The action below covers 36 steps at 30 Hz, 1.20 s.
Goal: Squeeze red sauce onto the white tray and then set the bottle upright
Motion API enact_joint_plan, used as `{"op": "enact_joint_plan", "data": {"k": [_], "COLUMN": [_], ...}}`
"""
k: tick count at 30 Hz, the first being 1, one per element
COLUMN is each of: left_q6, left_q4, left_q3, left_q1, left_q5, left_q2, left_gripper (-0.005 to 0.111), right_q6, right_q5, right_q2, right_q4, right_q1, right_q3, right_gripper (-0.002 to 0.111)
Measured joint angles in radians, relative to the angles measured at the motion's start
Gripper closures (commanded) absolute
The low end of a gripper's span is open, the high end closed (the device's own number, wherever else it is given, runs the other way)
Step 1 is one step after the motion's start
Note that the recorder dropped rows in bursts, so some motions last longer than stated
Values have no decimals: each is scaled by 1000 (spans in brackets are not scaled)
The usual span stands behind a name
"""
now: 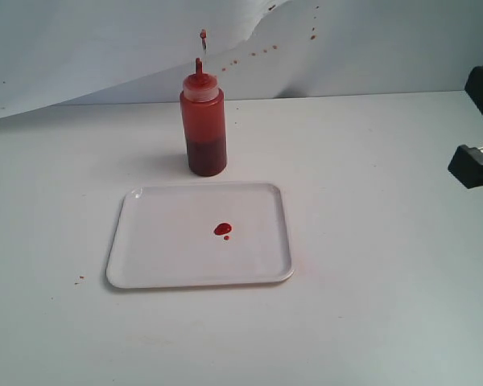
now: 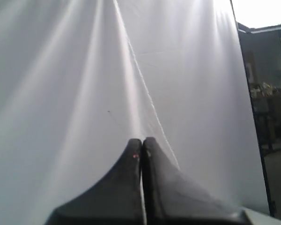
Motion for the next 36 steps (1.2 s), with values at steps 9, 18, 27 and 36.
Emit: {"op": "enact_joint_plan", "data": {"k": [9, 18, 27, 36], "left_q6": [-120, 1023, 1260, 1358], "left_q4": [2, -1239, -1284, -1291], "left_q3": [23, 381, 500, 500], "left_q1": [0, 0, 0, 0], "left_q5": [95, 408, 617, 700], "left_q2": [-187, -243, -344, -344], "left_gripper": [107, 107, 107, 107], "right_q6": [2, 2, 2, 2], "right_q5": [0, 0, 0, 0], "right_q2": [0, 0, 0, 0], "right_q4": [0, 1, 3, 3], "right_q1": [0, 0, 0, 0], "right_q3": [0, 0, 0, 0], "right_gripper": [108, 108, 108, 108]}}
